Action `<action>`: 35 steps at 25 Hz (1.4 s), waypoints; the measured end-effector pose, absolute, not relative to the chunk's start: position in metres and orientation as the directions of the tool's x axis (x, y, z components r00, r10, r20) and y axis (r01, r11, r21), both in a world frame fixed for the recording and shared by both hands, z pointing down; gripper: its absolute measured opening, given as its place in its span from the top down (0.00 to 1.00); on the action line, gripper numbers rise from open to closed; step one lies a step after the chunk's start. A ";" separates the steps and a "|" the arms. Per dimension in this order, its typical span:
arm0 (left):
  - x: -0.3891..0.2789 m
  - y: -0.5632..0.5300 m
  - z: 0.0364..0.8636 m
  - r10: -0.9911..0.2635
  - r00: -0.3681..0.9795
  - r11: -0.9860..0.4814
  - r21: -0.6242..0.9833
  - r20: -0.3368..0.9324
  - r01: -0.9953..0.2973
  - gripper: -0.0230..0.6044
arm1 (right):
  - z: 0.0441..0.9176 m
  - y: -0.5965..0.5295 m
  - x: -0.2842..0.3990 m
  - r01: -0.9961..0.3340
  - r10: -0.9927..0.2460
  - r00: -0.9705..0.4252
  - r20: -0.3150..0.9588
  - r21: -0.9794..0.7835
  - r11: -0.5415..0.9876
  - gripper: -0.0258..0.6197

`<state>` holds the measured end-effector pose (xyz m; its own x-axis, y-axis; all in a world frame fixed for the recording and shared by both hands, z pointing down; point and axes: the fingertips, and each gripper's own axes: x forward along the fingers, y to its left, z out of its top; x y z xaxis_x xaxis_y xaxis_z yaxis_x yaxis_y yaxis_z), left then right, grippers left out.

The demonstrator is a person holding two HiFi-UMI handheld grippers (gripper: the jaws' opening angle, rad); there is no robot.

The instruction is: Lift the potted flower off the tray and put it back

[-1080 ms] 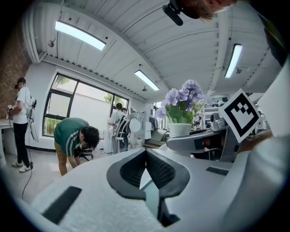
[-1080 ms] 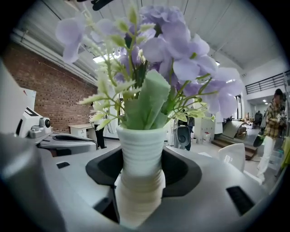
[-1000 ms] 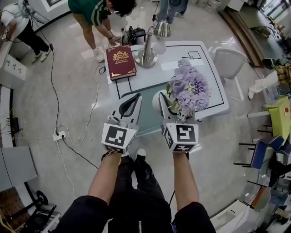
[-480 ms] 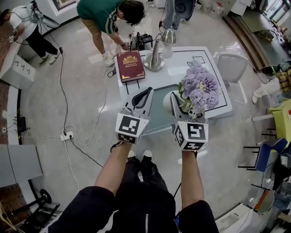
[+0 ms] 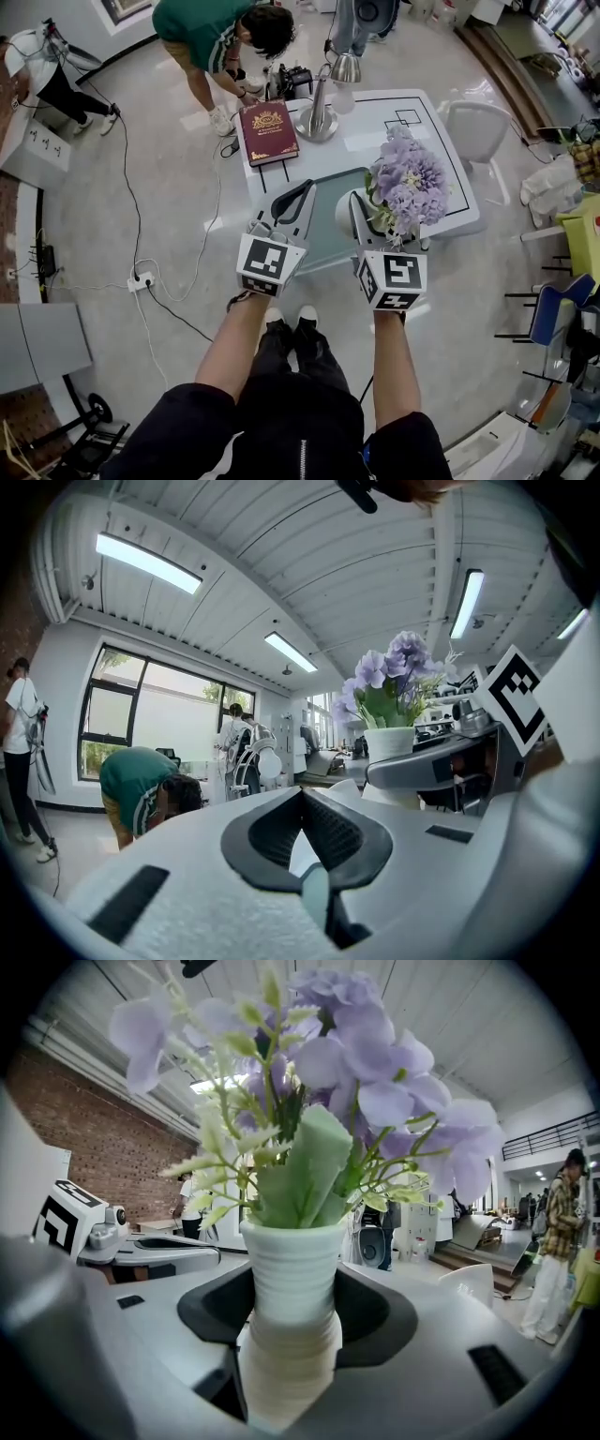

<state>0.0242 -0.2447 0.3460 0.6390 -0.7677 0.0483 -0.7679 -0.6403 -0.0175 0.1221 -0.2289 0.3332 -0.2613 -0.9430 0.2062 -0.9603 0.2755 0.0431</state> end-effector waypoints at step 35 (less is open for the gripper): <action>-0.007 -0.243 0.447 -0.794 0.587 -0.583 0.074 0.158 -0.809 0.96 | 0.478 -0.275 0.119 -0.938 -0.910 -0.319 0.265 0.046 0.342 0.58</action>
